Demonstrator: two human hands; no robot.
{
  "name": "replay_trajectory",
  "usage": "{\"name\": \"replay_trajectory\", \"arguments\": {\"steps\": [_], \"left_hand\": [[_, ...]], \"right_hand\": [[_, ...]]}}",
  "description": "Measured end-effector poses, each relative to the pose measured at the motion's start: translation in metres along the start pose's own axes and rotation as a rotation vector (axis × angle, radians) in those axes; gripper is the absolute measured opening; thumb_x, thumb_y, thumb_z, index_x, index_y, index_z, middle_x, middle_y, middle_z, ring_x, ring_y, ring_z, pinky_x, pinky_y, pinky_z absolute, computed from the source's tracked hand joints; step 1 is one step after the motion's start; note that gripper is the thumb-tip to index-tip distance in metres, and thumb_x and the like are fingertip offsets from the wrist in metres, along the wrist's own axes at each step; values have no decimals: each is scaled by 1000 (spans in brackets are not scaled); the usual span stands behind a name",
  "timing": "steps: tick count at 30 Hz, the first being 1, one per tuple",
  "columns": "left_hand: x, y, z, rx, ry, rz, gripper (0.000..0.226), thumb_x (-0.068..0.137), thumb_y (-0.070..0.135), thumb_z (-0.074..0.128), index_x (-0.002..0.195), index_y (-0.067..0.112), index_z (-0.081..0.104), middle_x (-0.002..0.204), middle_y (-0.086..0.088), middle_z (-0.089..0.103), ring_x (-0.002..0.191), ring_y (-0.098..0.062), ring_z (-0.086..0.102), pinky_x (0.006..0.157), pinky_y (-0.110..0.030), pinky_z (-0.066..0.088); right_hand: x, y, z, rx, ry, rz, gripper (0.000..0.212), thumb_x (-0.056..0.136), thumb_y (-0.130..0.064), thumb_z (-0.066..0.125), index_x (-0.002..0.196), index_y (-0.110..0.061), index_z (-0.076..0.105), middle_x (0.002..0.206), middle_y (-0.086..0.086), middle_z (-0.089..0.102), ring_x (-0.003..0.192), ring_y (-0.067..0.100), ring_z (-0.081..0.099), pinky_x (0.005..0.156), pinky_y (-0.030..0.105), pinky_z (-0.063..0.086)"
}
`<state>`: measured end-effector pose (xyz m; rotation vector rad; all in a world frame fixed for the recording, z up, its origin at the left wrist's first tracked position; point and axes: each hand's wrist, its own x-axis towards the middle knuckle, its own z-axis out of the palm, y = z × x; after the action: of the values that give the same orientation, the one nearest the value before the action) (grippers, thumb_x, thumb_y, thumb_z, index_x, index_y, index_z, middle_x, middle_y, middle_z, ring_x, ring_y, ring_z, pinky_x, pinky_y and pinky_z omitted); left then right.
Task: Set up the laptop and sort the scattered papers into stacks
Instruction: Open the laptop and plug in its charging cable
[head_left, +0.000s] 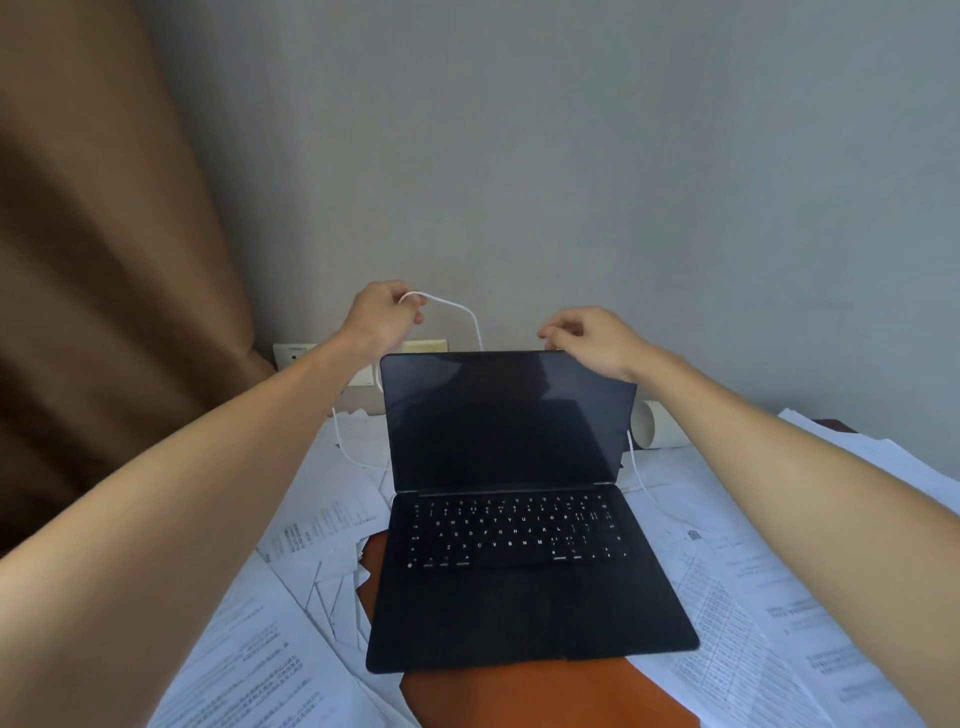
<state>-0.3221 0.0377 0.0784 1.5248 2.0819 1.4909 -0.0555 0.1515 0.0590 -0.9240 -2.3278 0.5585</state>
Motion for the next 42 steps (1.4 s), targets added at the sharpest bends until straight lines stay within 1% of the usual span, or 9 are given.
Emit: {"name": "replay_trajectory", "arguments": {"steps": [2, 4, 6, 9, 15, 21, 34, 38, 42], "left_hand": [[-4, -4, 1, 105, -49, -7, 20, 107, 23, 53, 103, 14, 71, 95, -2, 67, 80, -18, 56, 65, -23, 44], [-12, -5, 3, 143, -129, -32, 22, 104, 24, 59, 121, 15, 68, 107, -4, 66, 95, -22, 59, 80, -28, 47], [-20, -6, 5, 185, -179, -48, 41, 100, 31, 65, 140, 19, 60, 127, -4, 64, 114, -24, 60, 102, -36, 48], [-32, -2, 11, 301, -175, 28, 47, 102, 34, 61, 147, 23, 54, 144, -4, 56, 138, -28, 44, 119, -46, 35], [-71, 20, 32, 544, -187, 358, 43, 102, 21, 57, 145, 20, 54, 156, -6, 45, 147, -30, 29, 118, -40, 19], [-130, 34, 75, 493, -279, 528, 42, 102, 20, 57, 144, 21, 54, 152, -1, 49, 144, -26, 35, 121, -45, 21], [-196, 10, 175, 483, -506, 485, 47, 103, 19, 56, 149, 22, 50, 156, 3, 46, 148, -21, 31, 122, -39, 18], [-201, 2, 202, 477, -549, 461, 48, 102, 19, 56, 150, 22, 50, 156, 2, 45, 148, -22, 31, 122, -40, 19], [-201, -2, 224, 464, -582, 440, 49, 102, 20, 55, 151, 22, 50, 155, 2, 47, 146, -23, 34, 121, -41, 22]], "right_hand": [[-11, 5, -4, -63, 18, -19, 22, 103, -21, 53, 114, -17, 72, 111, -1, 72, 105, 15, 63, 92, 24, 43], [-19, 9, -6, -108, 17, -27, 25, 104, -22, 51, 118, -16, 71, 117, -1, 71, 109, 16, 62, 94, 24, 41], [-26, 10, -7, -126, 7, -23, 26, 104, -21, 51, 121, -15, 70, 121, -1, 69, 112, 16, 61, 97, 24, 42], [-37, 10, -11, -150, 0, -32, 28, 102, -16, 53, 125, -15, 67, 128, 2, 67, 120, 18, 59, 108, 30, 42], [-76, 19, -25, -233, 58, -46, 34, 98, -13, 53, 130, -18, 61, 132, 7, 57, 123, 24, 53, 109, 39, 41], [-144, 45, -38, -213, 73, 51, 34, 99, -10, 52, 132, -14, 60, 137, 4, 56, 129, 18, 50, 105, 24, 34], [-219, 126, -7, -104, -55, 269, 36, 102, -15, 55, 138, -18, 56, 140, 2, 55, 130, 17, 51, 103, 23, 35], [-223, 150, 7, -184, -166, 351, 41, 99, -27, 61, 140, -20, 56, 142, 6, 50, 130, 24, 49, 110, 34, 40], [-221, 164, 16, -239, -136, 302, 27, 100, -15, 60, 125, -10, 68, 130, 10, 59, 123, 26, 54, 109, 36, 42]]}}
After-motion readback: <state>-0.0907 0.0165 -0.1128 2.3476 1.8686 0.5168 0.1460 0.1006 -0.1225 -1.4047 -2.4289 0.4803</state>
